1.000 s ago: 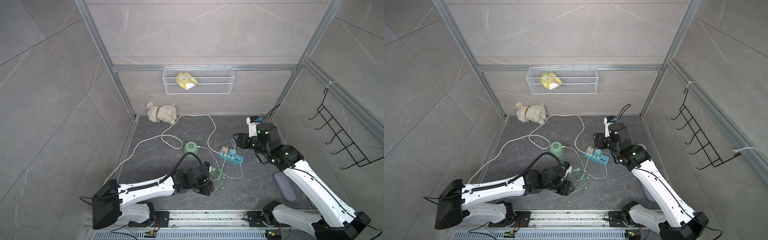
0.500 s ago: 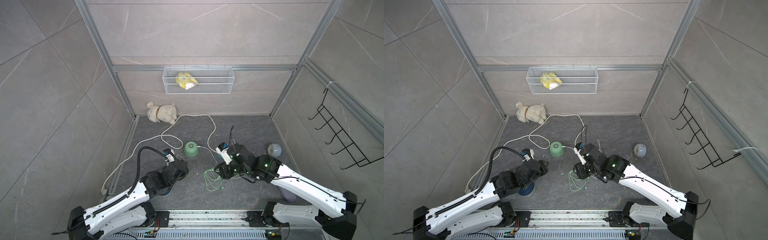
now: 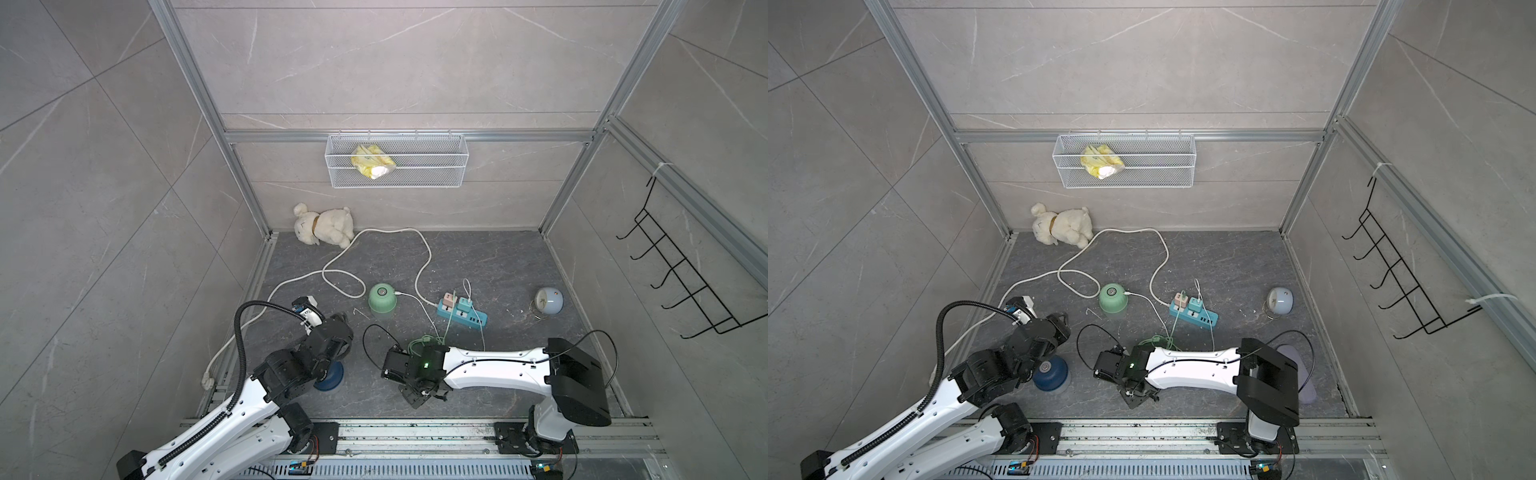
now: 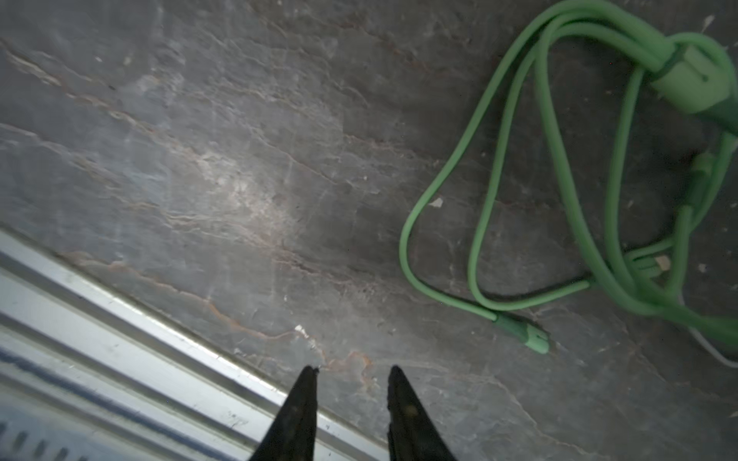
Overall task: Charge the cordless meat grinders
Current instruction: Pick up the charging cable from the center of the board.
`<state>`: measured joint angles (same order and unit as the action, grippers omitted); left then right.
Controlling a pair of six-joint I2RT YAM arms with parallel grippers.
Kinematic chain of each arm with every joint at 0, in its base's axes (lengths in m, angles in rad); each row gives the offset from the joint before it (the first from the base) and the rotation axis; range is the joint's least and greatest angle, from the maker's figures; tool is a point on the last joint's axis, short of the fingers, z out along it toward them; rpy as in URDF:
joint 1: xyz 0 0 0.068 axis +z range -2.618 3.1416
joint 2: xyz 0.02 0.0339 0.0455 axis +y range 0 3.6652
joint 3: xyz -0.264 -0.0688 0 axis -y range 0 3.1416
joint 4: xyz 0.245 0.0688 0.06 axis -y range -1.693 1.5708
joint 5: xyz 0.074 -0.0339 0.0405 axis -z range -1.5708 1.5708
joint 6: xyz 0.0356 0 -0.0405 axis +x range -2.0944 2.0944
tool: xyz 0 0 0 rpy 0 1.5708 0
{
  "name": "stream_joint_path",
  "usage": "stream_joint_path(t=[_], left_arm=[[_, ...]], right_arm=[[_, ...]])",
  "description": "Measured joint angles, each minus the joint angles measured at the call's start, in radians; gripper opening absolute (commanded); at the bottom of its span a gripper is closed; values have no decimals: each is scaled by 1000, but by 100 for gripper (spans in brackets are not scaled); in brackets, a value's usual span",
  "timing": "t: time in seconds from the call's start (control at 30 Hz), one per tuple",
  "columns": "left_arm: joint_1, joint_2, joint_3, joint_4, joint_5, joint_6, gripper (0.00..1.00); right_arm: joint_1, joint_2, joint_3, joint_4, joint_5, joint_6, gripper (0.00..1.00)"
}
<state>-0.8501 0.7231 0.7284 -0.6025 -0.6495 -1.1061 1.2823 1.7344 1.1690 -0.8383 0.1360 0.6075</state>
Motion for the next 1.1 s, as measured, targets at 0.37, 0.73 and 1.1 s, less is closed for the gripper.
stream_joint_path(t=[0.37, 0.73, 1.1], left_arm=[[0, -18, 0, -23, -5, 14, 50], [0, -39, 0, -33, -6, 14, 50], [0, -39, 0, -42, -5, 16, 50]], right_arm=[[-66, 99, 51, 26, 51, 53, 26], [-116, 140, 27, 103, 2, 55, 17], [-127, 141, 27, 117, -26, 74, 0]])
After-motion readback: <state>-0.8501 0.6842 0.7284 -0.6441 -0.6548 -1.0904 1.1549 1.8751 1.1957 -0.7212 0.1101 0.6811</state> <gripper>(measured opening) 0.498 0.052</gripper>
